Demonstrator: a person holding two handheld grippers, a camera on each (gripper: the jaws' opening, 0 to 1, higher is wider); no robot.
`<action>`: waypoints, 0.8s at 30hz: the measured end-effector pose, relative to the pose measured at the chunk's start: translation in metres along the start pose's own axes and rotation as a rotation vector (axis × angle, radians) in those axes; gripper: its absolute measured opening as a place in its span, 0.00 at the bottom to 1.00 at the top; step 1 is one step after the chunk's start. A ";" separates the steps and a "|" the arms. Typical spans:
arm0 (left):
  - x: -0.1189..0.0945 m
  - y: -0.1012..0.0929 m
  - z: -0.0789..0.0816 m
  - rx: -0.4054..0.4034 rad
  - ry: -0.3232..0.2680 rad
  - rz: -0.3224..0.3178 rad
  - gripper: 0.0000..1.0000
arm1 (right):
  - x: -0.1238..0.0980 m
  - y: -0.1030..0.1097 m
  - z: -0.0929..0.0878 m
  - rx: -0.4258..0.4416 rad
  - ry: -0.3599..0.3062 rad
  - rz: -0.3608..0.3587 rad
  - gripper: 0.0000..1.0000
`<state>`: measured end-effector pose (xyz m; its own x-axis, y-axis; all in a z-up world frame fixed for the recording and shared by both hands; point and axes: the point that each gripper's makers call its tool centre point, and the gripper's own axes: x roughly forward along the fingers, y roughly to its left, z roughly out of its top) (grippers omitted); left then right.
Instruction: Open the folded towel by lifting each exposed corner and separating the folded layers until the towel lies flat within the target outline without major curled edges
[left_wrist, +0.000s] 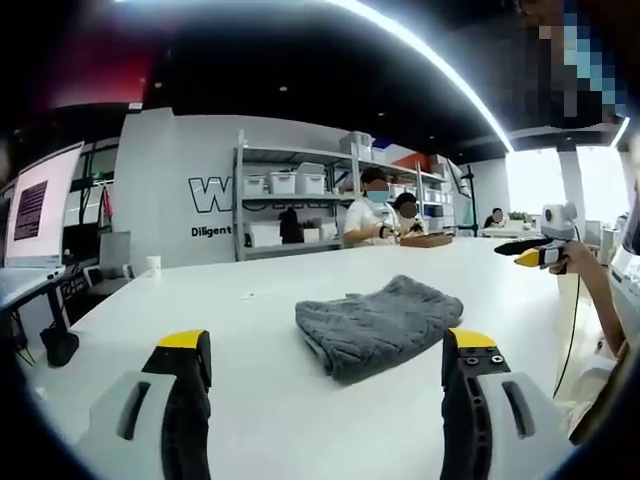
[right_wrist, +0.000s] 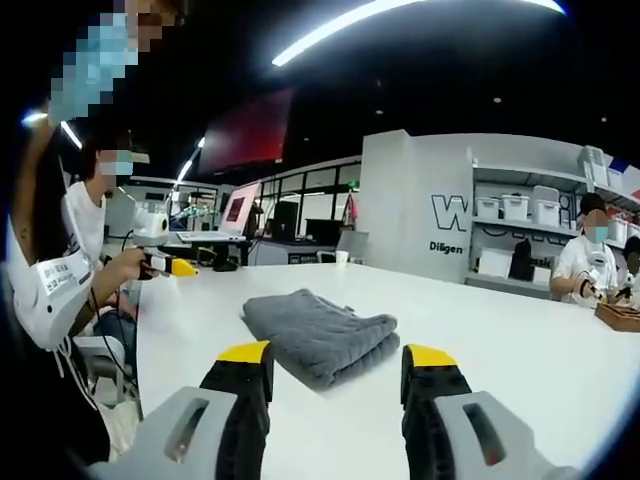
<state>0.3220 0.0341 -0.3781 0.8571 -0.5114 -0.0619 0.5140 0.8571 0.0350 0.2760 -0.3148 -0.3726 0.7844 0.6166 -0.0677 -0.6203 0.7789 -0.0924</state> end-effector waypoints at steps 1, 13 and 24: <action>0.001 0.000 -0.001 0.002 0.005 -0.001 0.94 | 0.000 0.000 -0.001 0.000 0.002 0.000 0.49; 0.011 0.003 0.005 0.012 -0.001 -0.019 0.94 | 0.010 -0.005 0.000 -0.006 0.007 -0.002 0.48; 0.025 -0.005 0.006 0.046 0.010 -0.065 0.94 | 0.023 -0.002 -0.008 -0.041 0.054 0.006 0.46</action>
<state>0.3413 0.0169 -0.3741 0.8216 -0.5651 -0.0755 0.5698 0.8182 0.0763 0.2954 -0.3035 -0.3815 0.7807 0.6130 -0.1216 -0.6248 0.7695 -0.1321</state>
